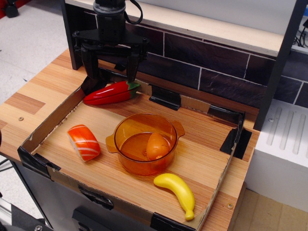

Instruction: Take carrot out of pot

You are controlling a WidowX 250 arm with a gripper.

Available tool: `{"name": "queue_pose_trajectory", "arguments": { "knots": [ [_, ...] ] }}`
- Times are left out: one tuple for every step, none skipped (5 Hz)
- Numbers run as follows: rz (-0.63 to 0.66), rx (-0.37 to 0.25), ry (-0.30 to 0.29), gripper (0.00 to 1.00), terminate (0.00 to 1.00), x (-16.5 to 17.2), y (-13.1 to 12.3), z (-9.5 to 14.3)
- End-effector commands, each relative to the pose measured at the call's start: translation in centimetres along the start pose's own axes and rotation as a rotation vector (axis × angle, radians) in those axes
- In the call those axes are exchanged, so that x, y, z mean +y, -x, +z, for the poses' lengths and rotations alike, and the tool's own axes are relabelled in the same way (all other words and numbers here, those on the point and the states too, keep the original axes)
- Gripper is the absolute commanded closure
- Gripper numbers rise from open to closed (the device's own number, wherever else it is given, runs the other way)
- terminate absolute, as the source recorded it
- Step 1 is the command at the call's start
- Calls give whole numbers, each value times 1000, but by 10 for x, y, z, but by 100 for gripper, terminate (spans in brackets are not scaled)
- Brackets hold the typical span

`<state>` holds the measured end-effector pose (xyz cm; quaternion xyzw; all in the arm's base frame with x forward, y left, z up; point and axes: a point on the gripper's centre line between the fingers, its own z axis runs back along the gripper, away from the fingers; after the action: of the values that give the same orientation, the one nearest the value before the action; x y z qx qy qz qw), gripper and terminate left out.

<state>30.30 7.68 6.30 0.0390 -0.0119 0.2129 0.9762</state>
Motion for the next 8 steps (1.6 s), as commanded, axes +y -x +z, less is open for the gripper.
{"name": "queue_pose_trajectory", "arguments": {
  "knots": [
    [0, 0, 0, 0, 0, 0, 0, 0],
    [36, -10, 18, 0, 0, -7, 11, 16],
    [82, -21, 58, 0, 0, -13, 21, 26],
    [100, -30, 63, 0, 0, -24, 41, 35],
    [147, -23, 59, 0, 0, -33, 63, 38],
    [132, -37, 75, 0, 0, -42, 78, 29],
    [169, -27, 102, 0, 0, -48, 76, 14],
    [197, -53, 110, 0, 0, -54, 76, -1]
  ]
}}
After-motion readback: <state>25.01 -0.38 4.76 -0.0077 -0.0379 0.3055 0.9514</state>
